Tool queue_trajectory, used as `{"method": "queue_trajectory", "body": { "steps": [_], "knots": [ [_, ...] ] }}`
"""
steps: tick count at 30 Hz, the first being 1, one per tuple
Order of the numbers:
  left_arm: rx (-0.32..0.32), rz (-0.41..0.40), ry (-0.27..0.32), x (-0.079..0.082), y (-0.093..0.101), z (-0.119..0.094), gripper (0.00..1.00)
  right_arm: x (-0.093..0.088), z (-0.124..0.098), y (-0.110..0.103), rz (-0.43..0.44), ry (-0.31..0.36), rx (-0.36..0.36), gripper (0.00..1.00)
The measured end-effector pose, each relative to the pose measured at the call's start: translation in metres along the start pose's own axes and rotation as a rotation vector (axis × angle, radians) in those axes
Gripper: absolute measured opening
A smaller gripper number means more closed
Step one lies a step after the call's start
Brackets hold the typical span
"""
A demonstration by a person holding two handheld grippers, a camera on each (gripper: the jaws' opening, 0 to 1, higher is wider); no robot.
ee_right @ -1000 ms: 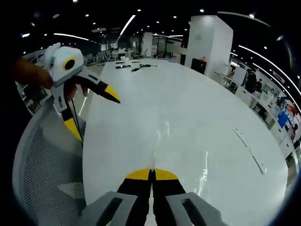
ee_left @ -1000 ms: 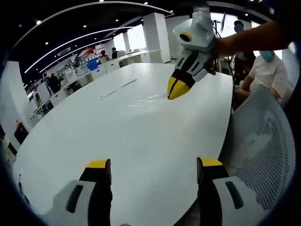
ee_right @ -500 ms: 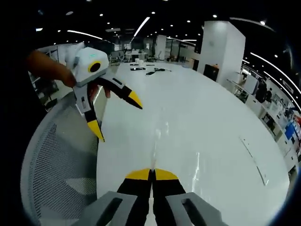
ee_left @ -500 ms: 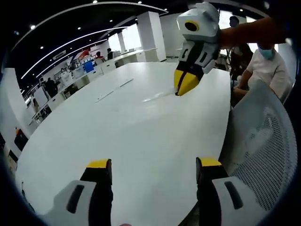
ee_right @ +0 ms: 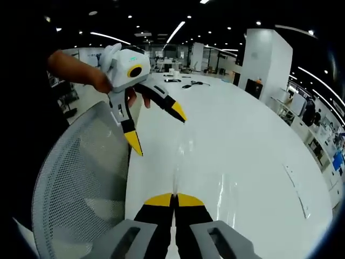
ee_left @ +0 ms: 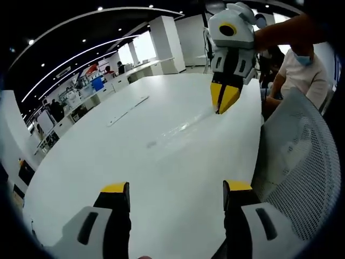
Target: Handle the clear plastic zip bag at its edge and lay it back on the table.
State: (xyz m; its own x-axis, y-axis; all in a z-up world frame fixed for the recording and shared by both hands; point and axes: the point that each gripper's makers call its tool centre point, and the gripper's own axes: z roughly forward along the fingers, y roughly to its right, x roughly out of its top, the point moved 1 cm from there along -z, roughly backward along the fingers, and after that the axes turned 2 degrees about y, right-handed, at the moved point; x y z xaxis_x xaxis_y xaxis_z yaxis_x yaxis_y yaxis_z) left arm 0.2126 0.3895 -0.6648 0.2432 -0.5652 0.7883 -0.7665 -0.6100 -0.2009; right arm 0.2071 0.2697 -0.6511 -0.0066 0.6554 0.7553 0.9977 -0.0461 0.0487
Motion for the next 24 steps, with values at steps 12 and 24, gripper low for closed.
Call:
{"method": "queue_trajectory", "body": {
  "steps": [12, 24],
  "knots": [
    [-0.054, 0.183, 0.034, 0.018, 0.001, 0.004, 0.55, -0.004, -0.005, -0.010, -0.132, -0.047, 0.050, 0.00],
    [-0.132, 0.324, 0.019, 0.016, 0.005, 0.007, 0.26, -0.008, -0.007, -0.014, -0.175, -0.075, 0.073, 0.00]
  ]
}}
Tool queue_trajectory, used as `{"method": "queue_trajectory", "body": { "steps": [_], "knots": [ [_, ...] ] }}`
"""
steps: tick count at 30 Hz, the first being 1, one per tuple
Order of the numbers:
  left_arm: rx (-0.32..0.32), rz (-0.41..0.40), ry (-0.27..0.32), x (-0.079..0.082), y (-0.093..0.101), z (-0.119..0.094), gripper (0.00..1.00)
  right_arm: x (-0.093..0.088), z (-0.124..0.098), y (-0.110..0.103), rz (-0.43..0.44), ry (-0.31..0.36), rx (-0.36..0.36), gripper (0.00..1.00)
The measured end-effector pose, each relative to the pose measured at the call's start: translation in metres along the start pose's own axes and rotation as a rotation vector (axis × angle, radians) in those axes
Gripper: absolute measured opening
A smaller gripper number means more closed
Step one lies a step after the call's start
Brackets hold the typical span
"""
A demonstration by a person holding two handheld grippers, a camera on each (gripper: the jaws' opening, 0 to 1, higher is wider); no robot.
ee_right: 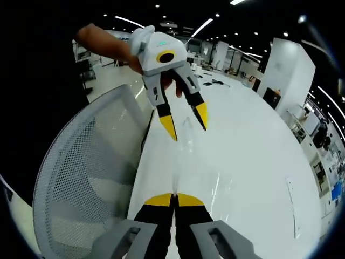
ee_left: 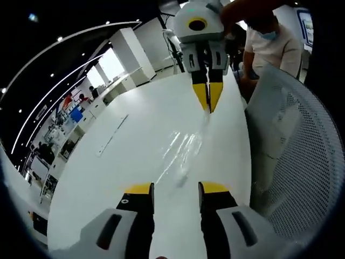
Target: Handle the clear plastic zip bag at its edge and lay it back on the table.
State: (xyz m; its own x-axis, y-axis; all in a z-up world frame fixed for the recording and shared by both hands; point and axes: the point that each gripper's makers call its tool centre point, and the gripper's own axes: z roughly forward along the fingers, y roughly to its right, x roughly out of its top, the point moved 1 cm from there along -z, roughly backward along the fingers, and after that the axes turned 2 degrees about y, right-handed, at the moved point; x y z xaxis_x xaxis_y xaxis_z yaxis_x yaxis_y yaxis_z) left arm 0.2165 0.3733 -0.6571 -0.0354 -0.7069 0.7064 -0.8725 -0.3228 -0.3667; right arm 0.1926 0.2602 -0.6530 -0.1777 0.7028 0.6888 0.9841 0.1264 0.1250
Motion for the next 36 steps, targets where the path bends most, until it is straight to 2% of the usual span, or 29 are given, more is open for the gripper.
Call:
{"method": "queue_trajectory", "body": {
  "steps": [2, 5, 14, 17, 22, 26, 36],
  "knots": [
    [-0.029, 0.001, 0.002, 0.001, 0.004, 0.001, 0.19, 0.000, 0.000, 0.000, 0.000, -0.003, 0.002, 0.00],
    [-0.083, -0.001, 0.010, 0.002, 0.012, 0.003, 0.03, -0.002, -0.001, -0.001, 0.002, -0.011, 0.005, 0.00],
    [-0.101, -0.021, 0.023, 0.008, 0.012, 0.005, 0.01, -0.005, -0.006, -0.001, 0.067, -0.025, 0.013, 0.00],
    [-0.116, -0.042, 0.014, 0.009, 0.013, 0.003, 0.01, -0.004, -0.006, 0.000, 0.146, -0.009, 0.007, 0.00],
    [-0.113, -0.055, 0.019, 0.011, 0.013, 0.002, 0.01, -0.003, -0.002, 0.000, 0.187, 0.002, 0.004, 0.04],
    [-0.118, -0.046, 0.024, 0.014, 0.017, 0.003, 0.01, 0.008, 0.003, 0.004, 0.166, 0.025, -0.020, 0.07],
    [-0.130, -0.045, 0.043, 0.028, 0.020, 0.002, 0.01, 0.050, 0.016, 0.008, 0.121, 0.095, -0.016, 0.07]
  ]
}}
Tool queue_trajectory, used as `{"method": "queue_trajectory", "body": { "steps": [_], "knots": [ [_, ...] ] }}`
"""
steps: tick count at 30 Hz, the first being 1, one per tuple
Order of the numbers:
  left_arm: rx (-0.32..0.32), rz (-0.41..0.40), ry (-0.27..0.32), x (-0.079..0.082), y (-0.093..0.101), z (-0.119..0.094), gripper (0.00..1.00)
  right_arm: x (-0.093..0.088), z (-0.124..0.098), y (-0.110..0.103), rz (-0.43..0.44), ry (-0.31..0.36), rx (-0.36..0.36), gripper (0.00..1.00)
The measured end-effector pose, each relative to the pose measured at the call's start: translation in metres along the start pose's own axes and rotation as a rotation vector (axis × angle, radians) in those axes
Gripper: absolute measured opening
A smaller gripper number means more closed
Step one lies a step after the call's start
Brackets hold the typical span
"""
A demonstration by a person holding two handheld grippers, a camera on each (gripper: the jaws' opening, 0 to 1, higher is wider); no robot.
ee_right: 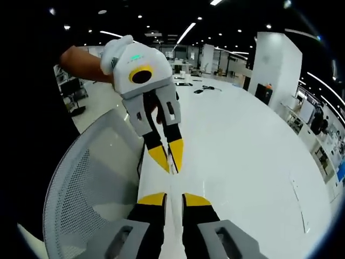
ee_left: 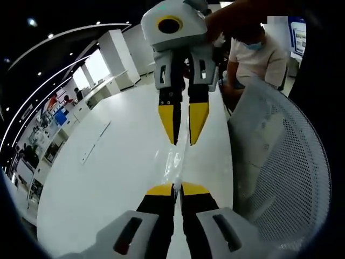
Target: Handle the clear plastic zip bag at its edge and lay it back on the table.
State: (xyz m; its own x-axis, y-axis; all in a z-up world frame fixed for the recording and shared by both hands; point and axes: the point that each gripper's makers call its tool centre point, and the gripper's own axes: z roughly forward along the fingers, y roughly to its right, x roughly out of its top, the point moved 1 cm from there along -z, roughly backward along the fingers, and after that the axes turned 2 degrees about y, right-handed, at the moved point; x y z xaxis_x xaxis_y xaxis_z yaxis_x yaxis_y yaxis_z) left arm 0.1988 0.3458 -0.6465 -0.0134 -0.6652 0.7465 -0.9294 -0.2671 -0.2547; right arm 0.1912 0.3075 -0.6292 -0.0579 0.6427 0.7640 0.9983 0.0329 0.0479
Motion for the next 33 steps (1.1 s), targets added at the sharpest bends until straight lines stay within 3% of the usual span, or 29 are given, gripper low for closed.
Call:
{"method": "queue_trajectory", "body": {
  "steps": [11, 15, 17, 29, 32, 33],
  "knots": [
    [-0.004, -0.007, 0.031, 0.009, 0.003, -0.002, 0.01, 0.006, 0.024, -0.009, -0.016, -0.013, 0.022, 0.02],
    [-0.014, 0.015, 0.023, 0.004, 0.008, -0.001, 0.01, 0.005, 0.029, -0.011, -0.002, -0.033, 0.023, 0.00],
    [-0.026, -0.012, 0.026, 0.002, 0.011, -0.001, 0.01, 0.004, 0.030, -0.011, 0.014, -0.041, 0.020, 0.00],
    [-0.026, 0.039, -0.035, -0.009, 0.009, -0.007, 0.00, -0.005, 0.036, -0.009, 0.100, -0.086, 0.006, 0.00],
    [-0.028, 0.046, -0.044, -0.011, 0.009, -0.006, 0.00, -0.005, 0.037, -0.009, 0.041, -0.090, 0.007, 0.00],
    [-0.024, 0.098, -0.036, -0.011, 0.007, -0.005, 0.00, -0.003, 0.038, -0.010, 0.002, -0.075, 0.014, 0.00]
  ]
}}
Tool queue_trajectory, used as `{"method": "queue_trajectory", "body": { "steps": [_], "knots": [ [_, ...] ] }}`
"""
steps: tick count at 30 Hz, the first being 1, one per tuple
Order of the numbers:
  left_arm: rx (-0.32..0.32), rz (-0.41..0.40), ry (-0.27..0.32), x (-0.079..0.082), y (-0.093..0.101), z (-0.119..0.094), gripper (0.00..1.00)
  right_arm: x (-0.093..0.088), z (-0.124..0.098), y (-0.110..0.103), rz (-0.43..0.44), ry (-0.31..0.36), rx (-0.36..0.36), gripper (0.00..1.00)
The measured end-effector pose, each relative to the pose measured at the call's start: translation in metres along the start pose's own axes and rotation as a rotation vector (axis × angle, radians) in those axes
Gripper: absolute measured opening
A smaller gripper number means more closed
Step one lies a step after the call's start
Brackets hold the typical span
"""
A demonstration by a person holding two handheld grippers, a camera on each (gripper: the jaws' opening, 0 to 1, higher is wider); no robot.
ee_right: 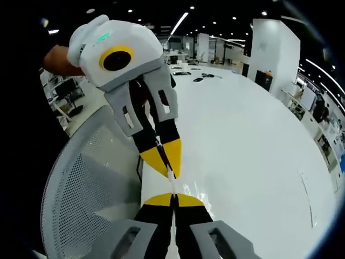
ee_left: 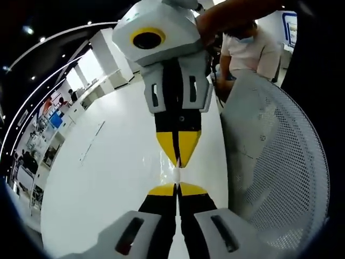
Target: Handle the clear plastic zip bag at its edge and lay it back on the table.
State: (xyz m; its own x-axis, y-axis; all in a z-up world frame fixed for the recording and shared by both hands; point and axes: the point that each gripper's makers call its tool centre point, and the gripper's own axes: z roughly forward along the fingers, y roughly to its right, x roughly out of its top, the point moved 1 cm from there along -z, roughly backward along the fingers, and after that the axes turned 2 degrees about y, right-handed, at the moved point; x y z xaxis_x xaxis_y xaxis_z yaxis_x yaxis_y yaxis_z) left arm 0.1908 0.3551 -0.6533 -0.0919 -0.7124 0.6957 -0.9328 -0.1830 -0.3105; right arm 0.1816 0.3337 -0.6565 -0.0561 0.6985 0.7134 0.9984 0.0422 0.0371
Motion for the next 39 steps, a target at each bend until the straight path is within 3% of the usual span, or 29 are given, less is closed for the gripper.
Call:
{"method": "queue_trajectory", "body": {
  "steps": [1, 5, 12, 16, 20, 23, 27, 32, 39],
  "knots": [
    [0.005, 0.030, 0.005, 0.001, -0.001, 0.000, 0.00, 0.001, 0.000, -0.001, -0.007, 0.010, 0.005, 0.00],
    [-0.008, 0.002, -0.002, -0.002, 0.003, 0.001, 0.00, 0.007, -0.001, -0.001, -0.004, 0.047, 0.003, 0.06],
    [-0.009, -0.030, 0.040, 0.005, 0.003, 0.002, 0.00, 0.015, 0.004, -0.001, -0.023, 0.064, -0.008, 0.02],
    [-0.010, -0.042, 0.037, 0.002, 0.004, 0.001, 0.00, 0.013, 0.006, -0.005, 0.026, 0.051, -0.003, 0.00],
    [-0.009, -0.163, 0.048, -0.004, 0.004, 0.003, 0.00, 0.011, 0.011, -0.003, 0.074, 0.025, -0.024, 0.00],
    [-0.010, -0.164, 0.045, -0.008, 0.005, 0.006, 0.00, 0.001, 0.015, 0.000, 0.046, -0.047, -0.040, 0.00],
    [-0.015, -0.199, 0.063, -0.010, 0.005, 0.005, 0.00, 0.001, 0.018, 0.002, 0.129, -0.047, -0.042, 0.00],
    [-0.021, -0.168, 0.053, -0.009, 0.007, 0.004, 0.00, 0.002, 0.020, 0.001, 0.109, -0.057, -0.034, 0.00],
    [-0.022, -0.187, 0.050, -0.003, 0.010, 0.003, 0.01, 0.001, 0.025, -0.001, 0.100, -0.079, -0.025, 0.00]
  ]
}}
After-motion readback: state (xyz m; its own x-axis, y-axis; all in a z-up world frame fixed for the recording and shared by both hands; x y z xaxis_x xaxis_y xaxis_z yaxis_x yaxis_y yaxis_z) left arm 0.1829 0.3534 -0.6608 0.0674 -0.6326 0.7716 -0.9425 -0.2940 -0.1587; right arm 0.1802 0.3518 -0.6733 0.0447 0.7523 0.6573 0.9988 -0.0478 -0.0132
